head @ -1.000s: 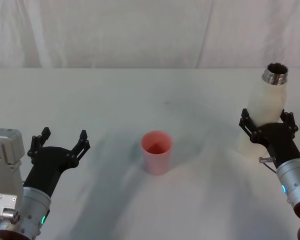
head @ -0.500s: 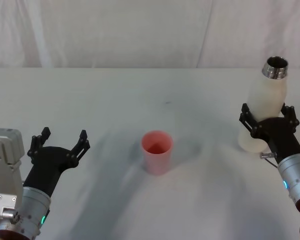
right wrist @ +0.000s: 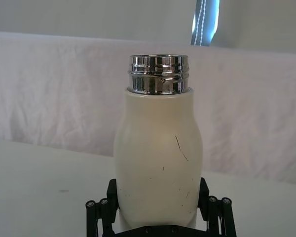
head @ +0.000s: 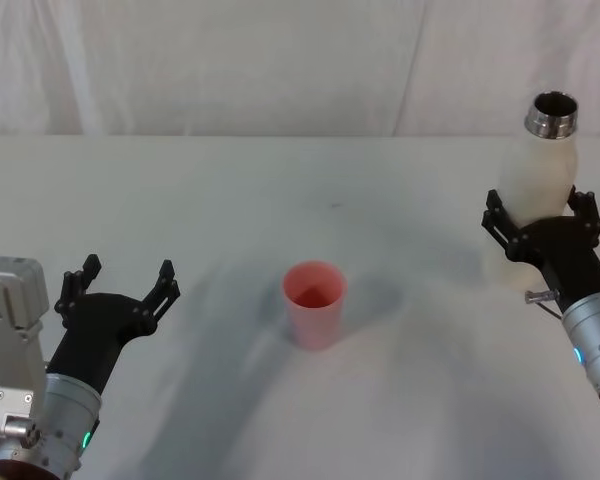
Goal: Grasp the thermos with one hand and pour water into the cup lid.
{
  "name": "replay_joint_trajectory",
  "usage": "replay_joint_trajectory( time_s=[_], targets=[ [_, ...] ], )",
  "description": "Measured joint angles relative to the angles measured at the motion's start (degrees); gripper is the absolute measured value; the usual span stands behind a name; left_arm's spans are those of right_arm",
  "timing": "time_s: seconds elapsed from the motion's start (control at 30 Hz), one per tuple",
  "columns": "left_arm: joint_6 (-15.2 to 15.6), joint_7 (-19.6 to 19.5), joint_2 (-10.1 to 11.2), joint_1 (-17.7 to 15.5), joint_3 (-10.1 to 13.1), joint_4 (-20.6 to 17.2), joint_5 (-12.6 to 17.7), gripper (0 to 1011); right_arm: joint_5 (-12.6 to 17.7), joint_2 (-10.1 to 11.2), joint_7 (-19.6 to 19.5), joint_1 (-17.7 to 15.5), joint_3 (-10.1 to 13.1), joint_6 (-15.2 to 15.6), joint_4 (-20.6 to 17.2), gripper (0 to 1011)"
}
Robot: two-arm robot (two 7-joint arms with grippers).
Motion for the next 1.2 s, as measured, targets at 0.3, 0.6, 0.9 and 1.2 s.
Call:
replay_joint_trajectory(
  time_s=[0.3, 0.6, 0.9, 1.2],
  targets=[
    [0.0, 0.0, 0.0, 0.0, 0.0, 0.0, 0.0, 1001, -3.9, 1.8, -0.4, 0.7, -0.7, 0.3, -1.3, 955],
    [0.0, 0.0, 0.0, 0.0, 0.0, 0.0, 0.0, 1001, -8.2, 3.5, -0.6, 1.3, -1.4, 0.3, -2.8, 955],
    [0.0, 0.0, 0.0, 0.0, 0.0, 0.0, 0.0, 1001, -13.2, 6.0, -0.3, 2.0, -3.0, -1.2, -3.1, 953],
    [0.0, 0.0, 0.0, 0.0, 0.0, 0.0, 0.0, 1001, -16.7, 9.1, 1.6, 2.6, -5.2, -3.4, -3.5, 955]
  ],
)
